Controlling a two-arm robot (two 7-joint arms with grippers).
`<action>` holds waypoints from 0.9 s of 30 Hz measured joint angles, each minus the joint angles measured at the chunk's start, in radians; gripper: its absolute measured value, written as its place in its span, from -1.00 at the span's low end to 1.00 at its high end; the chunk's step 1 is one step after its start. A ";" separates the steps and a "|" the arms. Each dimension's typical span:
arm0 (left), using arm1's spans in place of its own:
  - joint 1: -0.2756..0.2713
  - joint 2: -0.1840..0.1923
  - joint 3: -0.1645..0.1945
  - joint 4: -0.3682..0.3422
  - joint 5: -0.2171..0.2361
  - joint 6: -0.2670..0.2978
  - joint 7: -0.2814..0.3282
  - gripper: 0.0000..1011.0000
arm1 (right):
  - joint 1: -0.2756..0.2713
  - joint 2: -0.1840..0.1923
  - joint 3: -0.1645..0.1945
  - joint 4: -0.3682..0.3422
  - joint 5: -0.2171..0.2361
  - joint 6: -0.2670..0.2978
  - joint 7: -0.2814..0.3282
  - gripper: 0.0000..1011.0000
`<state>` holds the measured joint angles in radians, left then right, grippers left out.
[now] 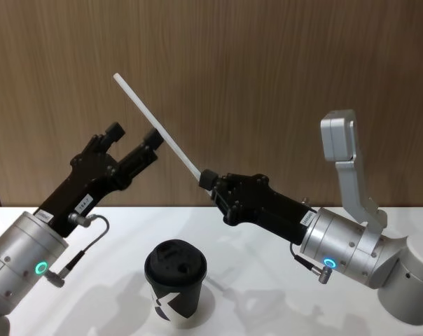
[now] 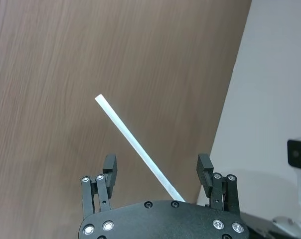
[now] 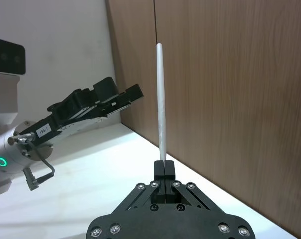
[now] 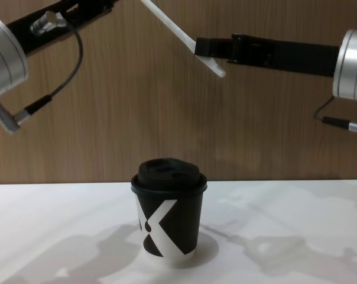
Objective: Pick up the straw with one hand, pass it to the other hand, and insert it into the cup.
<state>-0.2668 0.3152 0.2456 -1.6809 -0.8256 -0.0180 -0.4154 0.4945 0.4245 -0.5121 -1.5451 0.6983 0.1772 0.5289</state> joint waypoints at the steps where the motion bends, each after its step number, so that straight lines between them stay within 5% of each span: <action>1: -0.001 -0.002 -0.001 0.002 -0.006 0.000 -0.002 0.98 | 0.000 0.000 0.000 0.000 0.000 0.000 0.000 -0.99; 17: -0.056 -0.069 0.006 0.082 -0.146 0.021 -0.048 0.98 | 0.000 0.000 0.000 0.000 0.000 0.000 0.000 -0.99; 27: -0.082 -0.092 0.020 0.114 -0.188 0.032 -0.058 0.98 | 0.000 0.000 0.000 0.000 0.000 0.000 0.000 -0.99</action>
<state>-0.3492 0.2230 0.2656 -1.5671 -1.0137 0.0138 -0.4730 0.4944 0.4245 -0.5121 -1.5452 0.6982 0.1774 0.5289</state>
